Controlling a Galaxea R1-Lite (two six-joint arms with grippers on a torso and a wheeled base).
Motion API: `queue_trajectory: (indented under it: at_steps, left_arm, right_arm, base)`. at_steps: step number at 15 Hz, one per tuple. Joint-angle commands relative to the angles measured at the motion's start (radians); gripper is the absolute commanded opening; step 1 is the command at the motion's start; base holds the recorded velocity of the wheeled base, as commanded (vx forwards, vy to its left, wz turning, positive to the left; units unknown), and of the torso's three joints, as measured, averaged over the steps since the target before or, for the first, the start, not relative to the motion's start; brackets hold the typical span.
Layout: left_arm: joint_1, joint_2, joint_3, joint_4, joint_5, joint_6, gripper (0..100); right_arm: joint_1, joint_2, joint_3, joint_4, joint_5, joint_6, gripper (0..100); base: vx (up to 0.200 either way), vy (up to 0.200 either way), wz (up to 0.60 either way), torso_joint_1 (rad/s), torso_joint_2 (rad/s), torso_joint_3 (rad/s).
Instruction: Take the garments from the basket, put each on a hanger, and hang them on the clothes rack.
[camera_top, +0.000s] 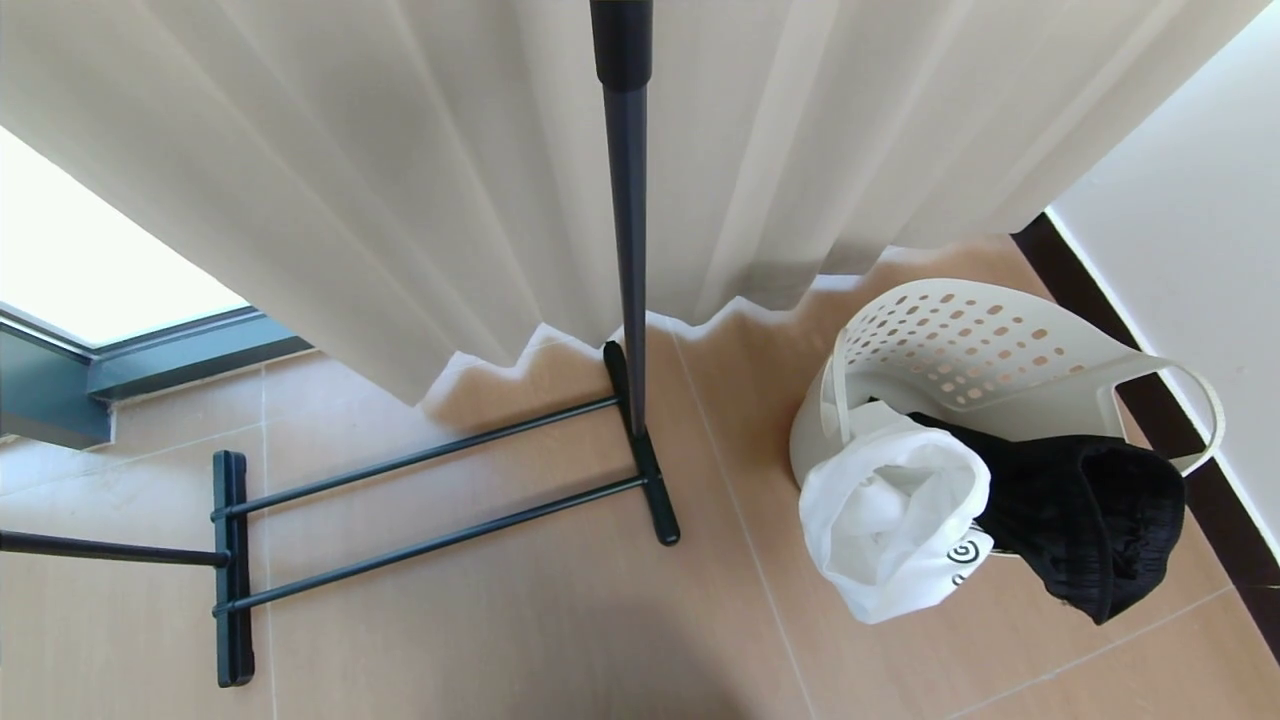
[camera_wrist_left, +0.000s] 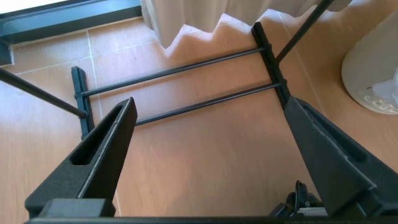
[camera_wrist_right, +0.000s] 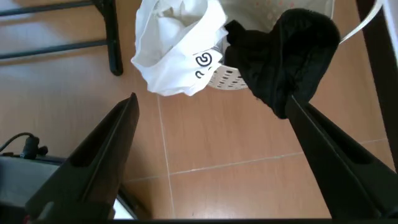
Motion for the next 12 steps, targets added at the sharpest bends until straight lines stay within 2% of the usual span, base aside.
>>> queue_trajectory:
  at_steps: [1, 3, 4, 5, 6, 7, 9, 10, 12]
  left_arm:
    - [0.0, 0.001, 0.0, -0.001, 0.0, -0.001, 100]
    - [0.0, 0.001, 0.0, -0.001, 0.0, -0.001, 100]
    - [0.0, 0.001, 0.0, -0.001, 0.0, -0.001, 100]
    - [0.0, 0.001, 0.0, -0.001, 0.0, -0.001, 100]
    - [0.0, 0.001, 0.0, -0.001, -0.001, 0.001, 100]
    - [0.0, 0.001, 0.0, -0.001, -0.001, -0.001, 100]
    - [0.0, 0.001, 0.0, -0.001, -0.001, -0.001, 100]
    - [0.0, 0.001, 0.0, -0.001, -0.001, -0.001, 100]
    - [0.0, 0.001, 0.0, -0.001, -0.001, -0.001, 100]
  right_arm:
    - [0.099, 0.352, -0.08, -0.003, 0.001, -0.058, 100]
    - [0.12, 0.548, -0.175, -0.004, -0.002, -0.212, 100]
    - [0.12, 0.548, -0.175, -0.004, -0.002, -0.212, 100]
    - [0.12, 0.695, -0.26, -0.004, -0.002, -0.331, 100]
    - [0.131, 0.833, -0.33, -0.006, -0.049, -0.436, 100]
    - [0.174, 0.919, -0.376, -0.007, -0.091, -0.497, 100]
    - [0.292, 1.103, -0.467, -0.044, -0.186, -0.541, 100]
    - [0.318, 1.143, -0.487, -0.059, -0.212, -0.554, 100]
    - [0.421, 1.343, -0.58, -0.155, -0.377, -0.632, 100]
  base:
    - [0.0, 0.0, 0.0, 0.0, 0.0, 0.0]
    - [0.0, 0.0, 0.0, 0.0, 0.0, 0.0]
    - [0.0, 0.0, 0.0, 0.0, 0.0, 0.0]
    - [0.0, 0.0, 0.0, 0.0, 0.0, 0.0]
    - [0.0, 0.0, 0.0, 0.0, 0.0, 0.0]
    - [0.0, 0.0, 0.0, 0.0, 0.0, 0.0]
    - [0.0, 0.0, 0.0, 0.0, 0.0, 0.0]
    - [0.0, 0.0, 0.0, 0.0, 0.0, 0.0]
    - [0.0, 0.0, 0.0, 0.0, 0.0, 0.0]
